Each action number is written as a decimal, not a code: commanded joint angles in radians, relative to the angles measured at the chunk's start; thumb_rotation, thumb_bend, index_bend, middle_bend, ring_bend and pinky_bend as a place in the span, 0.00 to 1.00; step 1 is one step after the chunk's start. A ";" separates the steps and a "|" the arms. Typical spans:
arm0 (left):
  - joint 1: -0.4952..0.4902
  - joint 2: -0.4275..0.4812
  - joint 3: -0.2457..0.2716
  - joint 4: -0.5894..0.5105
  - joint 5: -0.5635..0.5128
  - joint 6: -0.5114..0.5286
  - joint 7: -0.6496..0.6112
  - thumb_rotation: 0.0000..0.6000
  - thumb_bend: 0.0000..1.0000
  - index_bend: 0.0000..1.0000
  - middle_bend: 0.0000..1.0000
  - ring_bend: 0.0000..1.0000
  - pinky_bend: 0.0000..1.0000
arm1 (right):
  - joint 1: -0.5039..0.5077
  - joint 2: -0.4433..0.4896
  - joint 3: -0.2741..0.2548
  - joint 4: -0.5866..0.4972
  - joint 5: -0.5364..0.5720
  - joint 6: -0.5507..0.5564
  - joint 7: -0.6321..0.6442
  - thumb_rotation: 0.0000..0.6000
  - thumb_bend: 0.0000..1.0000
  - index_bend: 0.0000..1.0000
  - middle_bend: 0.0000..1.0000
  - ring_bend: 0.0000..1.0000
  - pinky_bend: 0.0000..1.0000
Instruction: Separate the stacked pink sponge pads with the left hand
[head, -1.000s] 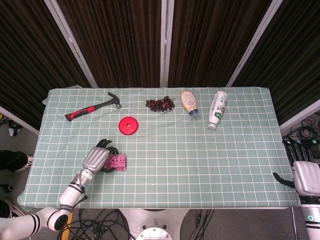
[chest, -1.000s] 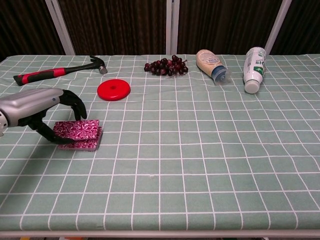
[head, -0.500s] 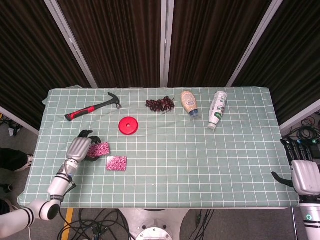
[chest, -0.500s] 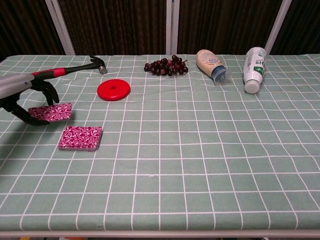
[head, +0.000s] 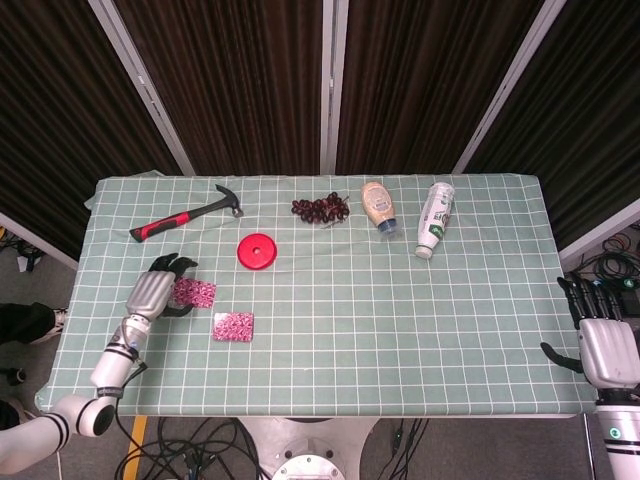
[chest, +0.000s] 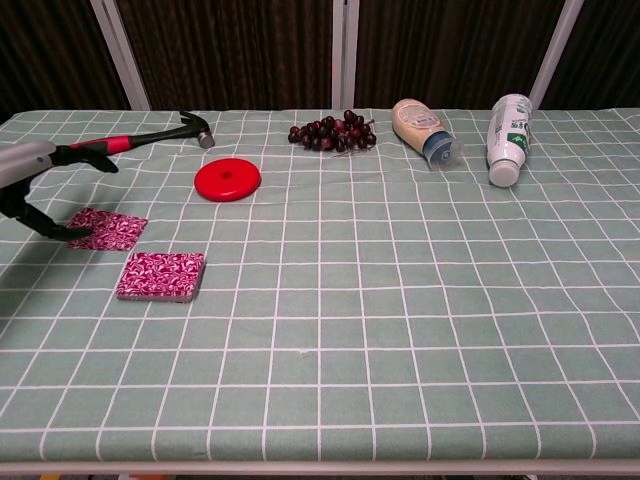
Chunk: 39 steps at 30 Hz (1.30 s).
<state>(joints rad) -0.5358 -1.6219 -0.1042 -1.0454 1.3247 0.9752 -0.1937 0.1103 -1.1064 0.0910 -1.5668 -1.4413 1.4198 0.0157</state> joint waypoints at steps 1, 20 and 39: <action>-0.001 0.008 0.002 -0.010 0.005 -0.004 -0.005 1.00 0.22 0.16 0.10 0.03 0.08 | 0.000 0.000 0.001 0.001 0.002 0.000 0.003 1.00 0.07 0.00 0.00 0.00 0.00; 0.022 0.105 0.036 -0.427 0.001 0.055 0.223 1.00 0.21 0.16 0.21 0.03 0.08 | -0.013 -0.009 -0.004 0.035 0.006 0.007 0.050 1.00 0.07 0.00 0.00 0.00 0.00; 0.021 0.009 0.046 -0.401 -0.061 0.025 0.306 1.00 0.21 0.19 0.22 0.03 0.08 | -0.010 -0.006 0.000 0.035 0.008 0.001 0.057 1.00 0.07 0.00 0.00 0.00 0.00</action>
<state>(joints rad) -0.5151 -1.6110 -0.0581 -1.4479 1.2643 1.0006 0.1118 0.1004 -1.1123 0.0906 -1.5319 -1.4335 1.4210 0.0725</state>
